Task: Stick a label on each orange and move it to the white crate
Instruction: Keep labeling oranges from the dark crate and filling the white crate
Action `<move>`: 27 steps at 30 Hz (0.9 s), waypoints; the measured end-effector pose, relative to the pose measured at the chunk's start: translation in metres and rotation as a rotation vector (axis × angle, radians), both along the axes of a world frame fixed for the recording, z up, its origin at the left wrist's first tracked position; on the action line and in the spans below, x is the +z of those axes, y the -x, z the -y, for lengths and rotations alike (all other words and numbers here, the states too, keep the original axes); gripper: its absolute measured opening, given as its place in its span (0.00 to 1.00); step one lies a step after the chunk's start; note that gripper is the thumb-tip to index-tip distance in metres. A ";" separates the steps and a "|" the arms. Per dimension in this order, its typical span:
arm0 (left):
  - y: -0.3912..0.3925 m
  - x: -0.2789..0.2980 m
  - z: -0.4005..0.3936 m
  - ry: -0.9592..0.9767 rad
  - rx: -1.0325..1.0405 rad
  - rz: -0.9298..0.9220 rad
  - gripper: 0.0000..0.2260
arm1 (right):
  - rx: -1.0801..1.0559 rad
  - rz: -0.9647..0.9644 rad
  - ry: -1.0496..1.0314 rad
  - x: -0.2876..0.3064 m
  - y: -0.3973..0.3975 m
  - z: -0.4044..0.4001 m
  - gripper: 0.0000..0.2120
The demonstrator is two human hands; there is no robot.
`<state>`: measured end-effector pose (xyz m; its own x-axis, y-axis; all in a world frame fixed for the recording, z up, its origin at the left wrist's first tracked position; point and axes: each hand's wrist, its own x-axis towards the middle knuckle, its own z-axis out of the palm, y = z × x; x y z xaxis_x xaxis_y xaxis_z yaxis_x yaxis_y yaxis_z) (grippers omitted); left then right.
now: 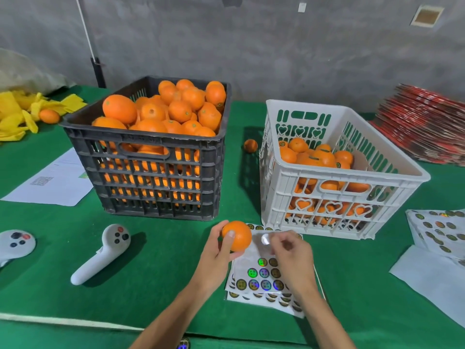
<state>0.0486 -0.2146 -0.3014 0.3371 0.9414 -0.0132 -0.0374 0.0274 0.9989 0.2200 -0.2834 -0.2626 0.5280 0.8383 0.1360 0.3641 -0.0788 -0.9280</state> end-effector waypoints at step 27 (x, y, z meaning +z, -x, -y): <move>0.007 0.223 -0.085 -0.794 0.079 -0.182 0.11 | -0.348 1.067 -0.359 0.148 -0.056 -0.065 0.32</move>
<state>0.0420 -0.1294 -0.0781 0.3265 0.7139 0.6195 0.1545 -0.6869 0.7101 0.2759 -0.2188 -0.1148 0.1967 0.4950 0.8463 0.9801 -0.1229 -0.1560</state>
